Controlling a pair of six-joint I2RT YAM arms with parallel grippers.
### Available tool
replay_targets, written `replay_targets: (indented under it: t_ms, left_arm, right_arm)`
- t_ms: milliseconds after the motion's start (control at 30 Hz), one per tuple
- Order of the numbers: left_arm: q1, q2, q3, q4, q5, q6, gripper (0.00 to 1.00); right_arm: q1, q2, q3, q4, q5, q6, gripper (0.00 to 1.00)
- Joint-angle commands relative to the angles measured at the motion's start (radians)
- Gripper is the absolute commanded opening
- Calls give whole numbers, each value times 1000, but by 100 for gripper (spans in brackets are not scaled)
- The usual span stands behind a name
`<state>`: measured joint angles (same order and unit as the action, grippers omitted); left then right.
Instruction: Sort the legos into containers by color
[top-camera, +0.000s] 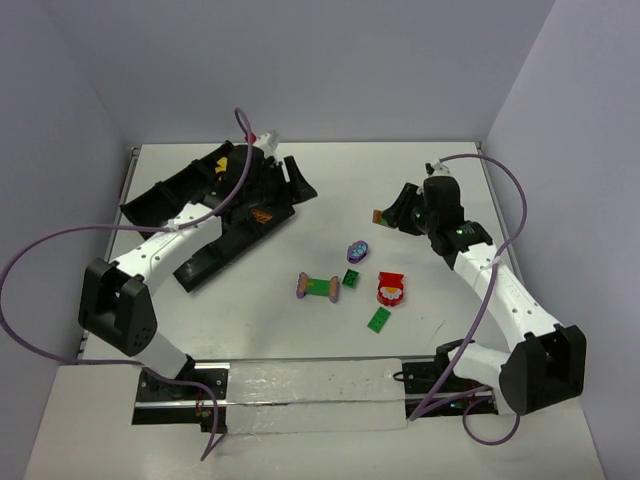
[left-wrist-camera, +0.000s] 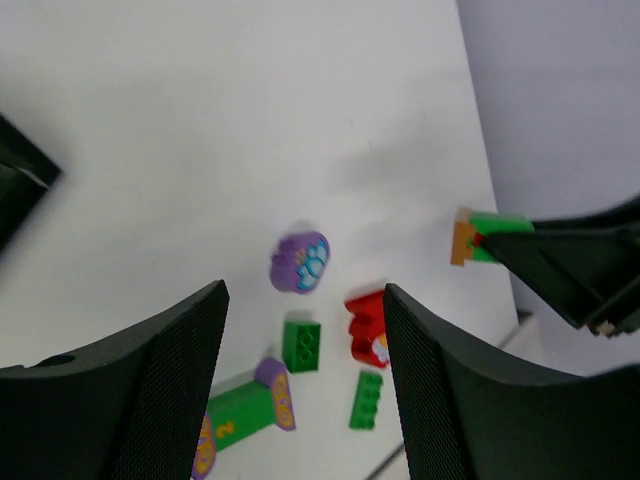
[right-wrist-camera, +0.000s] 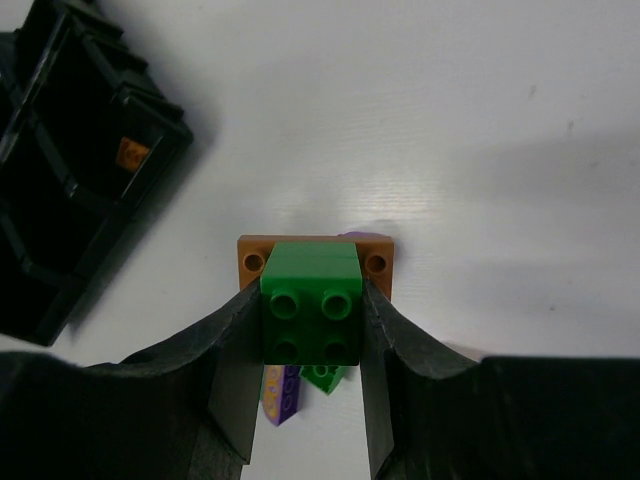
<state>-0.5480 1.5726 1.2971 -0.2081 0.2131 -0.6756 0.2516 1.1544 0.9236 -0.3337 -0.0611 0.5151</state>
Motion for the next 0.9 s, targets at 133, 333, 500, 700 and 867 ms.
replay_targets:
  t_ms: [133, 333, 500, 700, 867]
  left_arm:
    - [-61, 66, -62, 254, 288, -71, 71]
    - [-87, 77, -86, 317, 334, -110, 63]
    - [-93, 87, -87, 318, 331, -112, 62]
    - [-114, 138, -37, 260, 301, -84, 59]
    - [-116, 161, -28, 270, 298, -96, 58]
  right_arm:
    - [80, 56, 99, 58, -139, 24, 0]
    - [114, 93, 115, 65, -136, 37, 0]
    - [128, 104, 133, 55, -125, 36, 0]
    - [134, 104, 153, 46, -126, 35, 0]
    - [139, 100, 164, 37, -125, 31, 0]
